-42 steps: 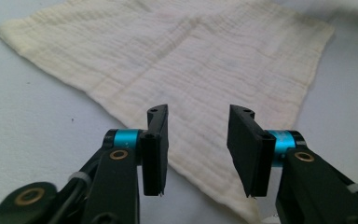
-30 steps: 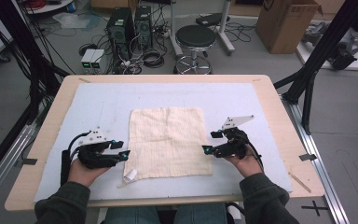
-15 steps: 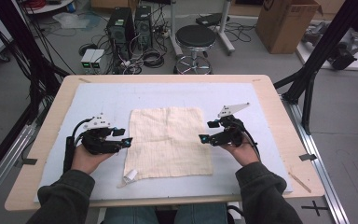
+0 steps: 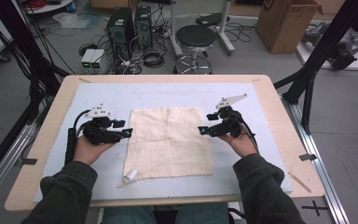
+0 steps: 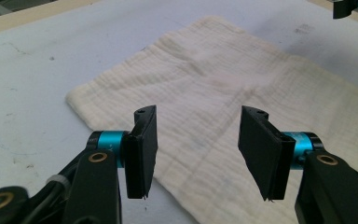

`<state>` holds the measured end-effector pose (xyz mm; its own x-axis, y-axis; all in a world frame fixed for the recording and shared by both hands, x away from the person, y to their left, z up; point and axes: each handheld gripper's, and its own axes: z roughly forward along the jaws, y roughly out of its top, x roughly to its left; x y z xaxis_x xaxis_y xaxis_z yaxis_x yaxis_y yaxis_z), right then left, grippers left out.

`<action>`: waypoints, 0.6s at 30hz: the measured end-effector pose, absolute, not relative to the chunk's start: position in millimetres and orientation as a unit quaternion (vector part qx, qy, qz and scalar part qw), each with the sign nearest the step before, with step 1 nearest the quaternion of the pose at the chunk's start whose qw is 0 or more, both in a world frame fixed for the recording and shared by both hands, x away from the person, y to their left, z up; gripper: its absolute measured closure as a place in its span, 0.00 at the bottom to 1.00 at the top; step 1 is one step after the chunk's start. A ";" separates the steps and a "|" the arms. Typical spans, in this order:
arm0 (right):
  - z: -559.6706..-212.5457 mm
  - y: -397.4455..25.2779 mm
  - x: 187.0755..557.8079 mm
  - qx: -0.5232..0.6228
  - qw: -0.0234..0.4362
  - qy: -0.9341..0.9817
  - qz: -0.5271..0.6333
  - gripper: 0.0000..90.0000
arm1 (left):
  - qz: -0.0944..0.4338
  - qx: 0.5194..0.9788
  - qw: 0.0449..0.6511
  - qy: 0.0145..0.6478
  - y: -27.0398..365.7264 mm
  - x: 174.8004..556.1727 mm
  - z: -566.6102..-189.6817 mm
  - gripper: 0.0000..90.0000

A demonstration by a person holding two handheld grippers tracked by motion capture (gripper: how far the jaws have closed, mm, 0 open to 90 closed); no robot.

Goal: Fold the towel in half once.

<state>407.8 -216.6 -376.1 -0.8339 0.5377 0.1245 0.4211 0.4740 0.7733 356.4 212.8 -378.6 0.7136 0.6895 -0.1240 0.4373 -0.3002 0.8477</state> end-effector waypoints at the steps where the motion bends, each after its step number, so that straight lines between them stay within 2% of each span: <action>1: -375.5 -216.5 409.5 0.280 0.068 0.856 0.430 0.29 | 0.133 0.796 0.472 0.355 213.7 357.7 -379.1 0.53; 9: -371.6 -216.1 421.5 0.286 0.070 0.852 0.433 0.29 | 0.132 0.789 0.470 0.374 219.1 366.2 -380.7 0.54; 18: -359.7 -216.8 436.0 0.300 0.073 0.847 0.433 0.30 | 0.144 0.787 0.465 0.379 221.1 382.0 -363.4 0.54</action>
